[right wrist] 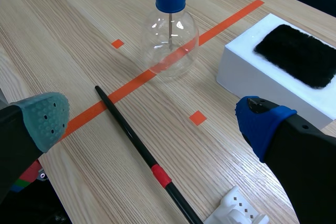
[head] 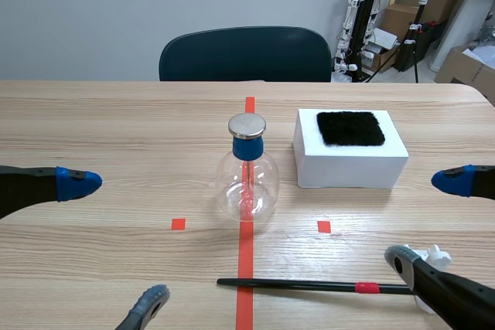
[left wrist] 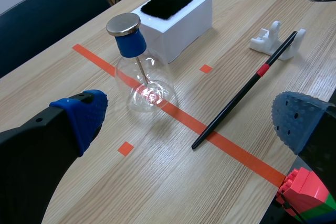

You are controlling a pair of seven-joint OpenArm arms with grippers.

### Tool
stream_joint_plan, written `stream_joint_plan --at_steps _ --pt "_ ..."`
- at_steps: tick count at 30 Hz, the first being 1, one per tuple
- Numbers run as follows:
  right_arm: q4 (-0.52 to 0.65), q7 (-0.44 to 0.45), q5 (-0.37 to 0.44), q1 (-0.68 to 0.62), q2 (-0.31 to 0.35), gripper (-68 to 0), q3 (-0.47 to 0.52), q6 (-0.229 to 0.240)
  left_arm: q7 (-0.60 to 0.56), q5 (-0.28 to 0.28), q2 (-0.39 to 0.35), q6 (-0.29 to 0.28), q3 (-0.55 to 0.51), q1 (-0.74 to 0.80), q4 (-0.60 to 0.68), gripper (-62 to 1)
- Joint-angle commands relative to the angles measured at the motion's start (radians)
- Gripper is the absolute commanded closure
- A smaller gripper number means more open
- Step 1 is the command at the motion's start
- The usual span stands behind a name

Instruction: Do the electroscope experiment. pick up the black charging rod

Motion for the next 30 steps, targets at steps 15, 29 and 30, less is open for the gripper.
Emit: stream_joint_plan --at_steps 15,29,30 --pt "0.018 0.000 0.014 0.012 0.003 -67.9 0.002 0.001 -0.014 -0.011 -0.001 -0.001 0.002 0.005 0.005 -62.3" --pt "0.018 -0.012 0.014 0.012 0.003 -67.9 0.002 0.001 -0.018 -0.011 0.000 -0.001 0.001 -0.001 0.005 -62.3" --pt "0.018 -0.013 0.014 0.012 0.003 -67.9 0.002 0.001 -0.017 -0.011 0.000 -0.001 0.001 -0.004 0.005 -62.3"
